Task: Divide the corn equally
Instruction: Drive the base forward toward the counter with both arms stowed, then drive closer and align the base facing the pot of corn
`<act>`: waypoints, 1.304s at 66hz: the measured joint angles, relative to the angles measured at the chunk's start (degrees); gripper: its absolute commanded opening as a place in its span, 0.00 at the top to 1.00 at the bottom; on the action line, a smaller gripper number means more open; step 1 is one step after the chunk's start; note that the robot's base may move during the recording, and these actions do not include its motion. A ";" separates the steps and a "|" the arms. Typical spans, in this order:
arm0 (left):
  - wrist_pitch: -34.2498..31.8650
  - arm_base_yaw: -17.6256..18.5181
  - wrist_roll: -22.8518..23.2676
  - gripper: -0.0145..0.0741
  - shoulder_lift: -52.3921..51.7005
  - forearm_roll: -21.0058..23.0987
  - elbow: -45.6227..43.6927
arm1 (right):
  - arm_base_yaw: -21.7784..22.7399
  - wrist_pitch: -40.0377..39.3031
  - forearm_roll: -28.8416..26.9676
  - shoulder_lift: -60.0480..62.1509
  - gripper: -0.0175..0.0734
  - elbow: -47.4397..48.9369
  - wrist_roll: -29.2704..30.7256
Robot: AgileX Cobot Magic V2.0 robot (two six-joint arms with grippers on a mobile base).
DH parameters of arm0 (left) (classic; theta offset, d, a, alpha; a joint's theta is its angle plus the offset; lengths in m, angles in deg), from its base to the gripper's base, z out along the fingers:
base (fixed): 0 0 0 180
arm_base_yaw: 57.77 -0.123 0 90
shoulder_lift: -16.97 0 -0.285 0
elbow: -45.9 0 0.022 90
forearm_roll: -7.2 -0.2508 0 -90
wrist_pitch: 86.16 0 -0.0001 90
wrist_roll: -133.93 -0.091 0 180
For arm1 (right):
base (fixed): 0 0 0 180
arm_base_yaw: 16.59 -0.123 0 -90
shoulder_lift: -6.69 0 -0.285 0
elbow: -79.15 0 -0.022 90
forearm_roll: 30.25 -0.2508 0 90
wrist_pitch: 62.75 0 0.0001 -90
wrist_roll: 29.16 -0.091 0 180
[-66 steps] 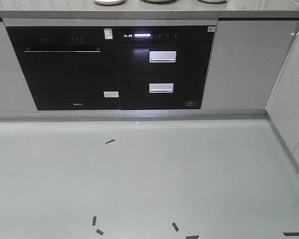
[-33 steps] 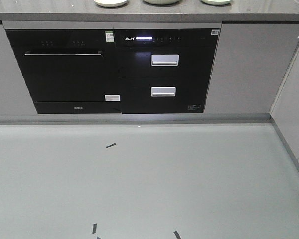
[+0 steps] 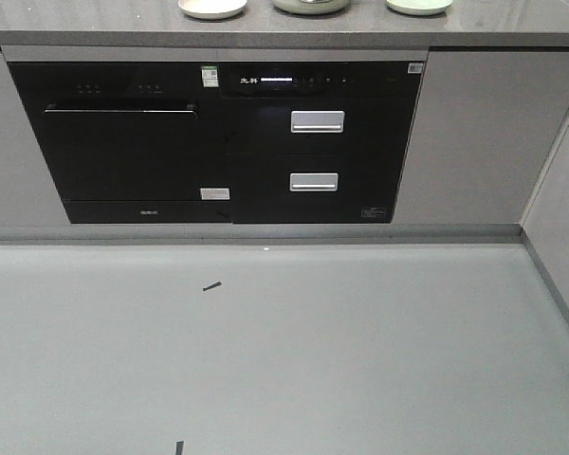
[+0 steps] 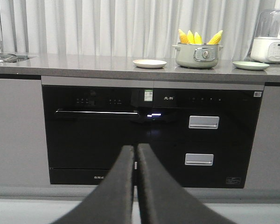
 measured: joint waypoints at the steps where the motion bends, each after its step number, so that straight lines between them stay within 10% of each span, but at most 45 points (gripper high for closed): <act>1: 0.00 0.00 0.00 0.84 0.00 0.00 0.00 | 0.00 0.00 0.00 0.00 0.81 0.00 0.00; 86: 0.00 0.00 0.00 0.84 0.00 0.00 0.00 | 0.00 0.00 0.00 0.00 0.81 0.00 0.00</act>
